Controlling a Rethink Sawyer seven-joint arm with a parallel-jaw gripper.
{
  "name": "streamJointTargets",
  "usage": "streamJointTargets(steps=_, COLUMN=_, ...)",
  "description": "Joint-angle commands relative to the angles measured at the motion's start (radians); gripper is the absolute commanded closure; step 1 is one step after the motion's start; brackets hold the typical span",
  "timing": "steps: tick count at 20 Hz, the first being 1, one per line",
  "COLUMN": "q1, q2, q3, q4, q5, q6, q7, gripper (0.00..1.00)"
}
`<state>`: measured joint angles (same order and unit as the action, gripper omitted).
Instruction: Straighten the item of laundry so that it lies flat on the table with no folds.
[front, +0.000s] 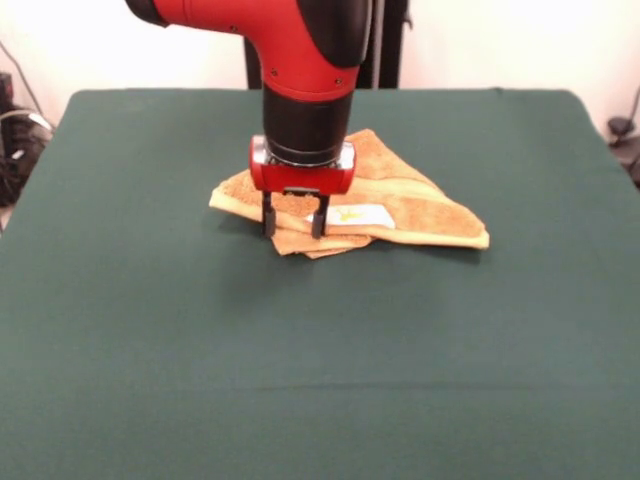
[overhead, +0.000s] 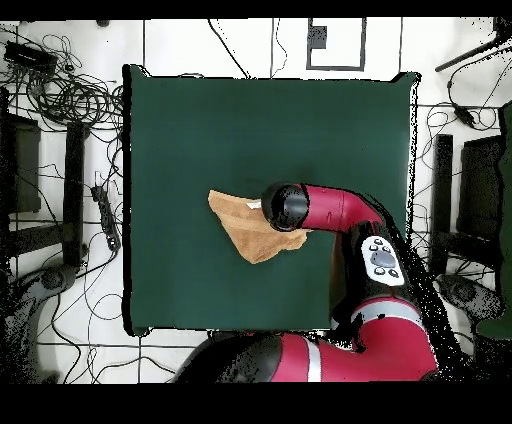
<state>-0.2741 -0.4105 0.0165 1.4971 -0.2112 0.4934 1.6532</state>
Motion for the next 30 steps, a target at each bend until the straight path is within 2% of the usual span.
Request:
streamJointTargets(steps=1, q1=0.017, q2=0.07, q3=0.116, q4=0.062, q5=-0.059, q6=-0.079, q7=0.021, gripper=0.0)
streamJointTargets(steps=5, q1=0.039, q2=0.108, q3=0.093, q4=0.021, q5=-0.078, q6=-0.131, q7=0.044, gripper=0.0)
streamJointTargets(steps=10, q1=-0.003, q2=0.128, q3=0.151, q4=0.026, q5=-0.079, q6=-0.276, q7=0.079, gripper=0.0)
streamJointTargets(steps=14, q1=-0.007, q2=0.145, q3=0.167, q4=-0.014, q5=-0.054, q6=-0.109, q7=0.023, gripper=0.0)
streamJointTargets(steps=17, q1=-0.006, q2=0.159, q3=0.166, q4=-0.033, q5=-0.055, q6=-0.136, q7=0.036, gripper=0.0)
streamJointTargets(steps=24, q1=0.064, q2=0.222, q3=0.085, q4=-0.116, q5=-0.07, q6=-0.157, q7=0.09, gripper=0.0)
streamJointTargets(steps=30, q1=0.067, q2=0.229, q3=0.088, q4=-0.143, q5=-0.057, q6=-0.094, q7=0.074, gripper=0.0)
